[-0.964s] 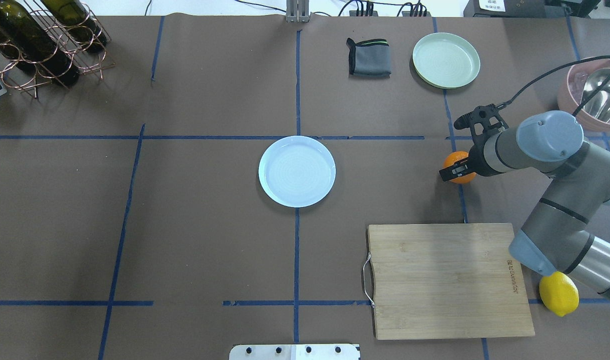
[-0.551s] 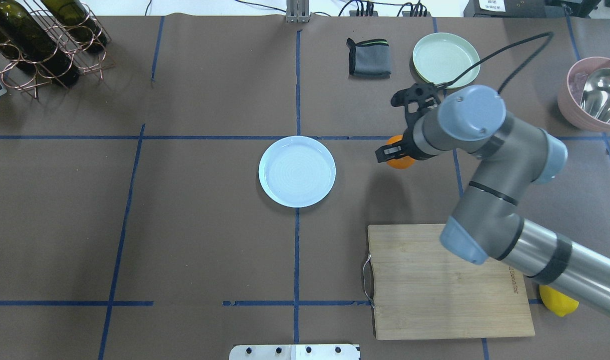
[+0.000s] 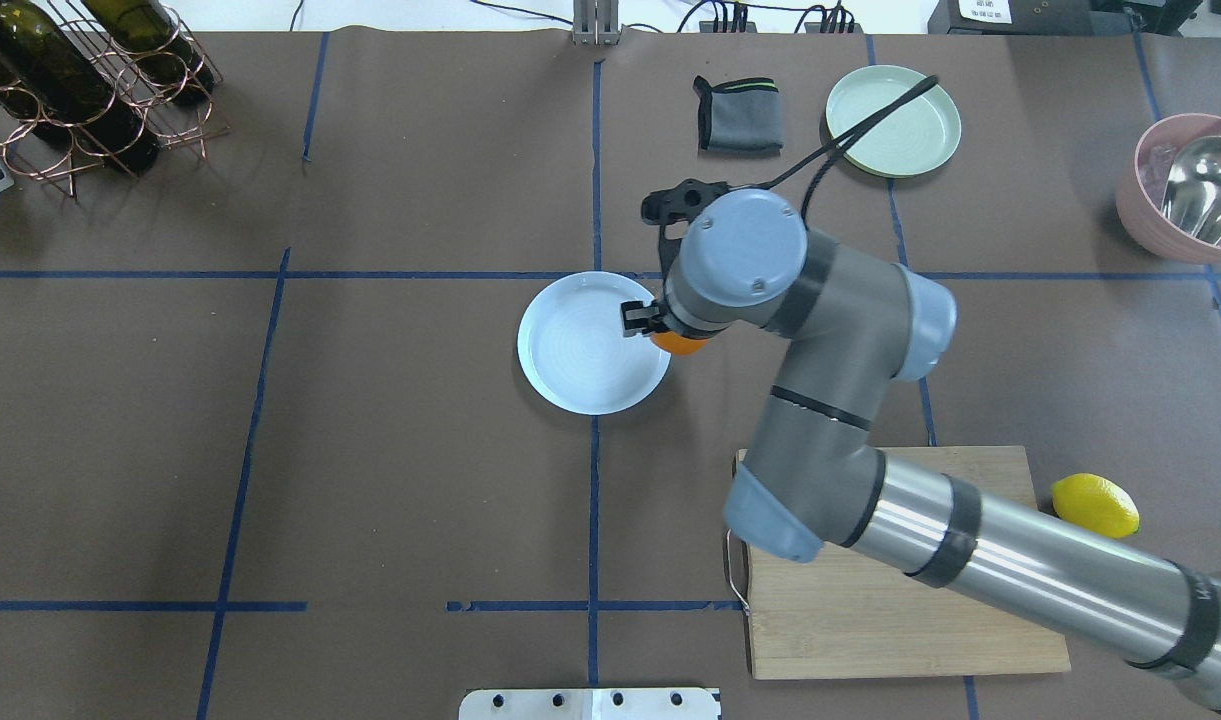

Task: Pick orange to plate
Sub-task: 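Carry the orange with the right gripper over the light blue plate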

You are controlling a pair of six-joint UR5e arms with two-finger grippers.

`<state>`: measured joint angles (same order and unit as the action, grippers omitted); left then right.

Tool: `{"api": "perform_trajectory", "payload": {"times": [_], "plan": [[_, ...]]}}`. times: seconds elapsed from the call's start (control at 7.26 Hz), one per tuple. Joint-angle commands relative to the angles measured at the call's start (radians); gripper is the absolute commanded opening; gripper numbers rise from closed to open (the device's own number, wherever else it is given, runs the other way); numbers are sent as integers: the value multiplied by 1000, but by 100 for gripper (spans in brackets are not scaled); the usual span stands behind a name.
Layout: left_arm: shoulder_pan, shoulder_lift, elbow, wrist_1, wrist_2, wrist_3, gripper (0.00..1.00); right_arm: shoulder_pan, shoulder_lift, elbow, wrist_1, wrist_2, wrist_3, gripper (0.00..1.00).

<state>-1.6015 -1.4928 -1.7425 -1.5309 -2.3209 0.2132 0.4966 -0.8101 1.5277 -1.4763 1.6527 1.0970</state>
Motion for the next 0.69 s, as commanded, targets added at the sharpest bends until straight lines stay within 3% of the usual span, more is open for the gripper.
{"api": "perform_trajectory", "payload": {"times": [0.0, 0.41, 0.55], "plan": [[0, 0, 0, 0, 0, 0, 100, -50, 75, -93, -3, -76, 58, 14], [0, 2, 1, 0, 0, 0, 100, -53, 138, -177, 2, -79, 93, 15], [0, 2, 1, 0, 0, 0, 100, -53, 138, -181, 2, -79, 93, 22]]}}
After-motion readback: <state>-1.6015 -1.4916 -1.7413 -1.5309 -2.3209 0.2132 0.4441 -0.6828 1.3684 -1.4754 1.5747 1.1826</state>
